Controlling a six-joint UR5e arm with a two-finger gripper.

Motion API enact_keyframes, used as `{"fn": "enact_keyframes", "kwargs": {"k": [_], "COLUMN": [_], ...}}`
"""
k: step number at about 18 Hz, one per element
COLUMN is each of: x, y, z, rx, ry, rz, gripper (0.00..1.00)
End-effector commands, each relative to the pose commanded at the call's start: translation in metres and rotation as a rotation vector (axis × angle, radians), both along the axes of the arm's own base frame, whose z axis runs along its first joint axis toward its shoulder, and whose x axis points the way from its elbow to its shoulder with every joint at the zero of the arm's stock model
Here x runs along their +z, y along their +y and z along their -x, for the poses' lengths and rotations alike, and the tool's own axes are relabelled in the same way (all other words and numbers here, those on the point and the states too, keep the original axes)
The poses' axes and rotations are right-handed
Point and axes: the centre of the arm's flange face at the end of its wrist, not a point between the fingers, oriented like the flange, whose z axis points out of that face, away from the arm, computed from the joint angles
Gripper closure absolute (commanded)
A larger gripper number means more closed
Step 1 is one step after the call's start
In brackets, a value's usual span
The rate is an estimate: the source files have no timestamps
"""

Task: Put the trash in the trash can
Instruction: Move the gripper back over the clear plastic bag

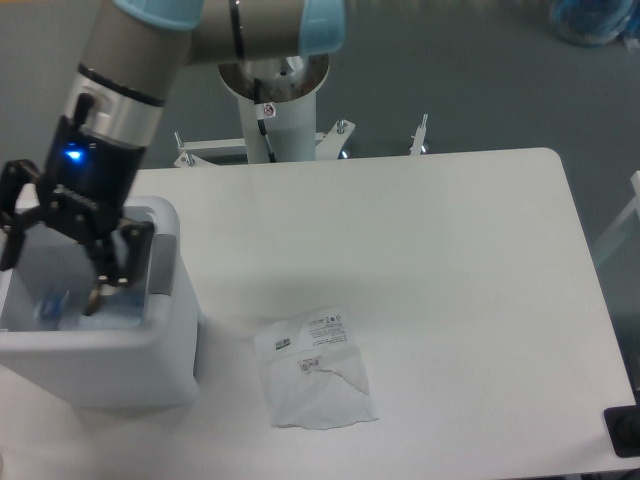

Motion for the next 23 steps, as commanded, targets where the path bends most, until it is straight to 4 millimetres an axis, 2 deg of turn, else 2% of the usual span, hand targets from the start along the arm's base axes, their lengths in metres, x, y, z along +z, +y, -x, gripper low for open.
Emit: {"fn": "enact_keyframes", "kwargs": {"k": [1,3,5,7,9,10,12,14,19,23], "x": [-0.008,-0.04,-0.06,-0.076,-0.113,-0.132,-0.151,-0.169,-0.236,-0.273], "y": [-0.011,-0.031,-0.053,-0.064,-0.07,-0.074,-0.087,-0.085,-0.082,-0.084], "z": [0.022,0.052,0.086,0.105,0.125,0.132,0.147,0.152,0.171,0.174], "rx": [0.057,0.135,0.206,0.24,0.265,0.277,0.301,0.295,0.325,0.337], "ry": [-0.002,-0.014,-0.034,-0.056,-0.099,-0.116,-0.114,-0.136,-0.174,-0.19], "rz": [0.023,0.092,0.128,0.15,0.201,0.229,0.271,0.296,0.418,0.491], "gripper": [0.0,0.0,0.0,0.0,0.0,0.0,0.0,0.0,0.0,0.0]}}
